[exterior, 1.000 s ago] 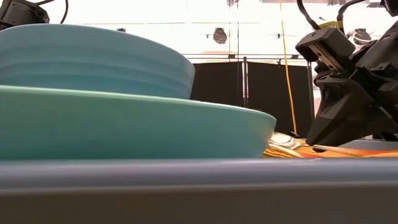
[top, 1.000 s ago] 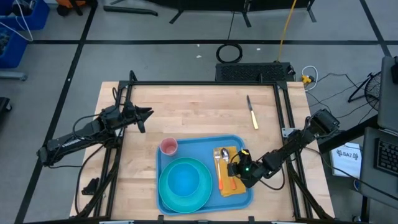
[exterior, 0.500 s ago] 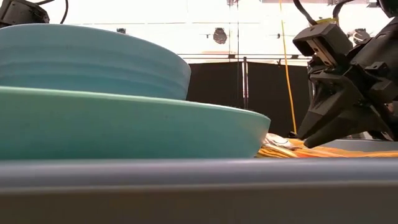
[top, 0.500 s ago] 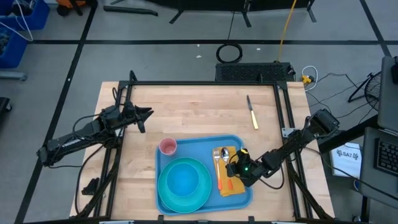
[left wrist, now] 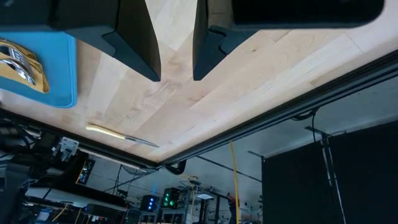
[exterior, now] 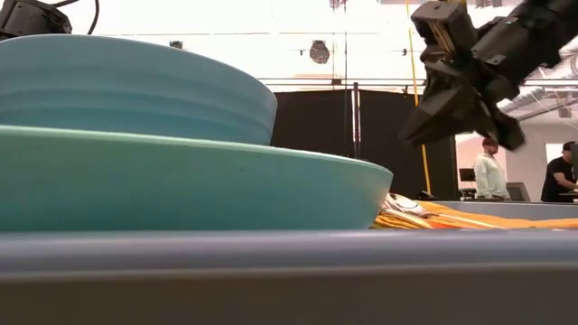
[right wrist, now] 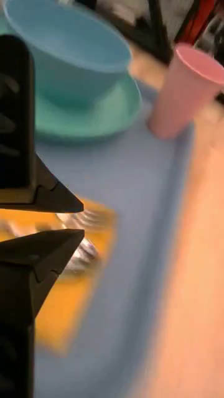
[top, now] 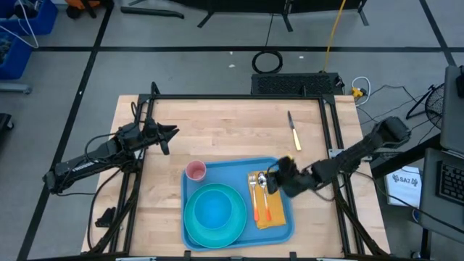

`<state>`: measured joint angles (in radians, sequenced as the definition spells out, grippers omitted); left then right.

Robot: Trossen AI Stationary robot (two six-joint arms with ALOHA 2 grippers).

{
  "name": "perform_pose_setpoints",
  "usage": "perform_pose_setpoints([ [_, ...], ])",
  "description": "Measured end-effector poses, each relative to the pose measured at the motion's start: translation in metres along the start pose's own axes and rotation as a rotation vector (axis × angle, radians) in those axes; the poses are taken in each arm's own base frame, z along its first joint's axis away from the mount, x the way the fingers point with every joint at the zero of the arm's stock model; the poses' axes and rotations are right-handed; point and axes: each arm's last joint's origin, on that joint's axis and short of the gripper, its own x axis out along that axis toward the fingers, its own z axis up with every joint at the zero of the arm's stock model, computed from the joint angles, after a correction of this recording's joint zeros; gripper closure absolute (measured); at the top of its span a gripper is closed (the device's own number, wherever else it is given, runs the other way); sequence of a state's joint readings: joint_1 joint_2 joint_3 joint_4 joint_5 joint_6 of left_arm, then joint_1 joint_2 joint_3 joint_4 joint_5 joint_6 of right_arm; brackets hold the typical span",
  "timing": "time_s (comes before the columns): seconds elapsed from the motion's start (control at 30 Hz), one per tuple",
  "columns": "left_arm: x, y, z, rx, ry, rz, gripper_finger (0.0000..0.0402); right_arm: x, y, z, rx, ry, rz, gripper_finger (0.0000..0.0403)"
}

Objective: Set up tray
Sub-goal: Put the yellow knife on top of the yellow napkin on the blue tray to the right of the orange spoon

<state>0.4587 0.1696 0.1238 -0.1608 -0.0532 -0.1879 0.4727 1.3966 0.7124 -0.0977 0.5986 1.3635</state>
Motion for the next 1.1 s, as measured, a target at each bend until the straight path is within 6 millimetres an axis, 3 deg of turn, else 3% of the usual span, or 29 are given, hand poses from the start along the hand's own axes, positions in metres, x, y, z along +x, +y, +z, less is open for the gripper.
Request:
perform_pose_setpoints([
  [0.13, 0.000, 0.000, 0.000, 0.000, 0.000, 0.000, 0.0305, -0.018, -0.019, 0.036, -0.108, -0.023, -0.124, 0.0361],
  [0.37, 0.000, 0.000, 0.000, 0.000, 0.000, 0.001, 0.0305, -0.050, -0.084, 0.089, -0.140, 0.174, -0.495, 0.0376],
  [0.5, 0.000, 0.000, 0.000, 0.000, 0.000, 0.001, 0.0305, -0.057, -0.111, 0.111, -0.124, 0.248, -0.620, 0.0400],
  [0.77, 0.000, 0.000, 0.000, 0.000, 0.000, 0.001, 0.0304, -0.032, -0.137, 0.137, -0.024, 0.316, -0.475, 0.0346],
  [1.1, 0.000, 0.000, 0.000, 0.000, 0.000, 0.001, 0.0305, 0.008, -0.167, 0.148, -0.016, 0.351, -0.549, 0.0274],
])
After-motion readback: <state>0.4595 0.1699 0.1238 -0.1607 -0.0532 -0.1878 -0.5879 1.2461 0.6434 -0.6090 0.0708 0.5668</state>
